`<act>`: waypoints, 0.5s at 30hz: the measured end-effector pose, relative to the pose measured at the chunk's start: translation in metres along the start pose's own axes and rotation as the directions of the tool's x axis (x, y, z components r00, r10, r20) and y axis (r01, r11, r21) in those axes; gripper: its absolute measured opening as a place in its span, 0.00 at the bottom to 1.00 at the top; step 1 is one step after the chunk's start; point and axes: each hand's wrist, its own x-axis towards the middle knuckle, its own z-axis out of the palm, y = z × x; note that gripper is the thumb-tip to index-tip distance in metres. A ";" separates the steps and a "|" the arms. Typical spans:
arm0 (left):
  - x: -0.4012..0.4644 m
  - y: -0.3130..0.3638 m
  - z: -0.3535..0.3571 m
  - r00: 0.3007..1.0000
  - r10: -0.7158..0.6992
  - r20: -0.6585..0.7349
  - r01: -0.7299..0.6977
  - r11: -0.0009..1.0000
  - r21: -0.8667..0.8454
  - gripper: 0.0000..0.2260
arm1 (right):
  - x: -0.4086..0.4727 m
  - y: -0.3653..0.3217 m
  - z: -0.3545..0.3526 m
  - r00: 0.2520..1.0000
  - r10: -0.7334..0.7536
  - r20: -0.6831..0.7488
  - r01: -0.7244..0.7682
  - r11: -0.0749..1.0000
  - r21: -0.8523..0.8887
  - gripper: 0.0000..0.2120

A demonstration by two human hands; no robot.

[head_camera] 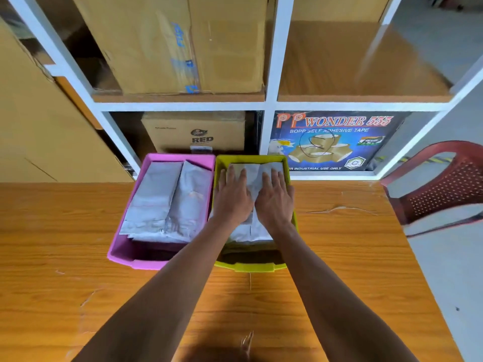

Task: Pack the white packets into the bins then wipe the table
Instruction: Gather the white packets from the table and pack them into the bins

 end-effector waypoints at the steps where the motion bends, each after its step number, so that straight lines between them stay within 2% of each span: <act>1: 0.001 -0.002 0.002 0.999 0.035 -0.023 -0.035 0.999 0.007 0.28 | 0.002 0.001 0.003 0.999 -0.048 -0.022 0.049 0.999 0.021 0.29; 4: 0.004 0.000 0.009 0.994 0.105 -0.037 -0.106 0.994 -0.028 0.28 | 0.010 0.008 0.017 0.985 -0.171 -0.019 0.172 0.979 0.107 0.27; 8: 0.001 -0.013 0.038 0.994 0.097 0.044 -0.100 0.993 0.065 0.29 | 0.014 0.019 0.032 0.985 -0.149 0.085 0.145 0.988 0.061 0.30; 11: -0.005 -0.029 0.056 0.989 0.091 0.119 -0.116 0.969 0.217 0.42 | 0.014 0.022 0.034 0.980 -0.136 0.146 0.136 0.991 0.007 0.31; 12: -0.007 -0.029 0.059 0.989 0.079 0.125 -0.106 0.969 0.222 0.43 | 0.014 0.022 0.033 0.980 -0.139 0.144 0.140 0.990 0.004 0.32; 15: -0.006 -0.016 0.050 0.997 0.071 0.009 -0.072 0.988 0.133 0.33 | 0.016 0.022 0.035 0.985 -0.156 0.072 0.155 0.988 0.016 0.30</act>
